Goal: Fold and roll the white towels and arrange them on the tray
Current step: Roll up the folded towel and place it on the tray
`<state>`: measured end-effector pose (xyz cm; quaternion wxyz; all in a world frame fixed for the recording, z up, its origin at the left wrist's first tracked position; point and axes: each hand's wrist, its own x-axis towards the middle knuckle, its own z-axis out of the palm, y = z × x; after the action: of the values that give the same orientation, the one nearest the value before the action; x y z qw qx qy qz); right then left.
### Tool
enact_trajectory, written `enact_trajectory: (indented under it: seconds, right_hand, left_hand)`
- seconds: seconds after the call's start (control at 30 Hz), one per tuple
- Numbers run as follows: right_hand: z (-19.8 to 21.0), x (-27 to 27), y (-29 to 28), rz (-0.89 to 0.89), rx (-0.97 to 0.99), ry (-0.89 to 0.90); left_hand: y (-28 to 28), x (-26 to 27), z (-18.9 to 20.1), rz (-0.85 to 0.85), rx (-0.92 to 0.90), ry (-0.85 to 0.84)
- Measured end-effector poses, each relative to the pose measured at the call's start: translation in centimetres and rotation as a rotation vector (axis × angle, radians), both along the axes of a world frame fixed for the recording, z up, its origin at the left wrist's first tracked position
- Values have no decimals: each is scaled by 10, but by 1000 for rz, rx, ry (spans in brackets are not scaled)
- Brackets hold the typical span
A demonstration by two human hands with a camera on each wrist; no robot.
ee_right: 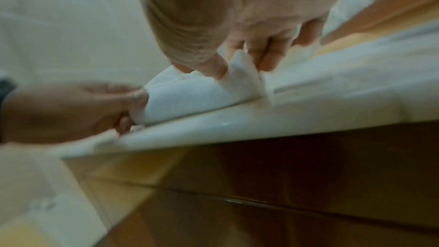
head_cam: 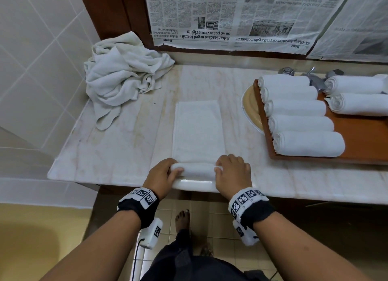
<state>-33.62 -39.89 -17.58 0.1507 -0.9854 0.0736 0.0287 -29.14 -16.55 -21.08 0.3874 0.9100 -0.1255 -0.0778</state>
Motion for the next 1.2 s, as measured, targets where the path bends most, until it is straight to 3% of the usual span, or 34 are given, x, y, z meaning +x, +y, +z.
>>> enact_trajectory:
  seconds: [0.13,0.23,0.37,0.5,0.57,0.63,0.8,0.93,1.07,1.2]
  right_hand:
    - [-15,-11,-5,227,40,-68]
    - [-17,-18,-17,294,85,-12]
    - [-17,-13,-24,281,140,-75]
    - [-9,0,-27,218,197,35]
    - [-4,5,-28,193,204,84]
    - [-2,9,-26,176,177,127]
    - [1,9,-7,100,9,164]
    - [-7,-2,5,55,-74,18]
    - [-15,-13,-2,199,59,-15]
    - [-19,-21,-10,265,23,23]
  left_hand:
    - [-6,8,3,48,153,54]
    - [-10,12,8,104,206,95]
    - [-16,9,13,181,155,89]
    - [-15,5,7,-74,342,-212]
    - [-8,6,0,-246,422,-287]
    - [-1,8,-4,-292,476,-290]
    - [-3,15,4,-193,381,-81]
    - [-8,14,5,-96,260,12]
    - [-13,18,6,15,160,83]
    - [-15,22,7,70,107,128]
